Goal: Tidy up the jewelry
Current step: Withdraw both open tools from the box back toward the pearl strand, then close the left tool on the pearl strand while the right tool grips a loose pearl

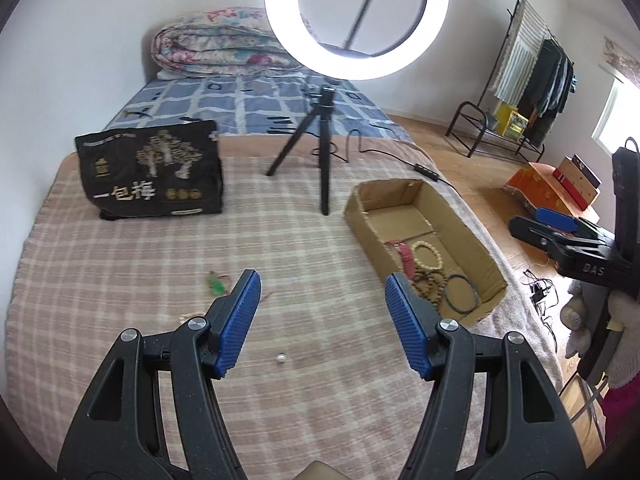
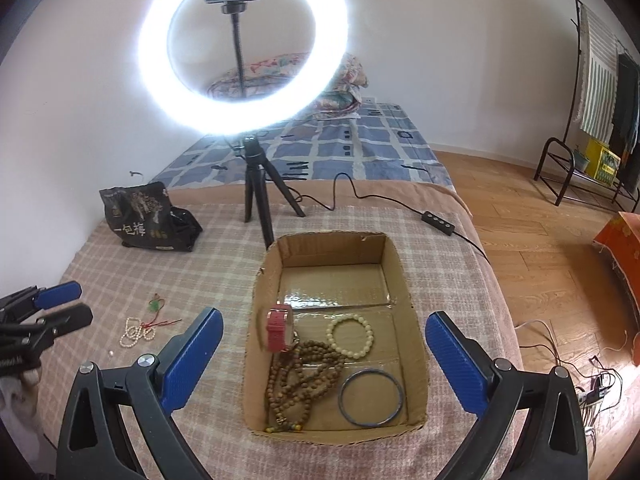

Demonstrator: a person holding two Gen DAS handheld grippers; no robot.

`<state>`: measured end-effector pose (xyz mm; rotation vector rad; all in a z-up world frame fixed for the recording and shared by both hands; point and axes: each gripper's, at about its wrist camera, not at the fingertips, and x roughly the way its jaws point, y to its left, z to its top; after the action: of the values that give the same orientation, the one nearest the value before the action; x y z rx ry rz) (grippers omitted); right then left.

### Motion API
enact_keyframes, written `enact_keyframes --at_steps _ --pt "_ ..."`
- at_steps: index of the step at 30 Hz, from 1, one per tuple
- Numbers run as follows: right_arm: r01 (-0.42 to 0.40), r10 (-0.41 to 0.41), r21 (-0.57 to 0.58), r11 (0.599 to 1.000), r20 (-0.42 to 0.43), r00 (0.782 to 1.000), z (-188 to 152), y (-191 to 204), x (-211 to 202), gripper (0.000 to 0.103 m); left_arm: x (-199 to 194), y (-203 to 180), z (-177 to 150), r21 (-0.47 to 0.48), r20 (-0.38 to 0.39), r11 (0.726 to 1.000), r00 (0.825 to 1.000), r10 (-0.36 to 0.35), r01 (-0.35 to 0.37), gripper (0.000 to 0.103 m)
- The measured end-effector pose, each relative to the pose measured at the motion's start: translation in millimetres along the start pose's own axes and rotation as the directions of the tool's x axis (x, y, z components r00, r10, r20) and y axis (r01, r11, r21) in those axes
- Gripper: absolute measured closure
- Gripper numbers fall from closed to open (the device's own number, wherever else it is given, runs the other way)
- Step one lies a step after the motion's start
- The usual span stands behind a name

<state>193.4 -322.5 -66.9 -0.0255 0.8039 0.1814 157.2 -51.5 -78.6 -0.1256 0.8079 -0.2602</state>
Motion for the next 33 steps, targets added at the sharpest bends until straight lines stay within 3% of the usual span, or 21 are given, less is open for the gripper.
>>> enact_keyframes --at_steps 16,33 --pt "-0.129 0.127 -0.119 0.984 -0.024 0.992 -15 87 4 0.001 2 109 -25 -0.090 -0.058 0.994 0.996 0.062 -0.067 0.036" --pt "-0.263 0.241 -0.110 0.959 -0.178 0.954 -64 139 77 0.021 64 146 -58 -0.168 -0.173 0.986 0.985 -0.007 -0.023 0.036"
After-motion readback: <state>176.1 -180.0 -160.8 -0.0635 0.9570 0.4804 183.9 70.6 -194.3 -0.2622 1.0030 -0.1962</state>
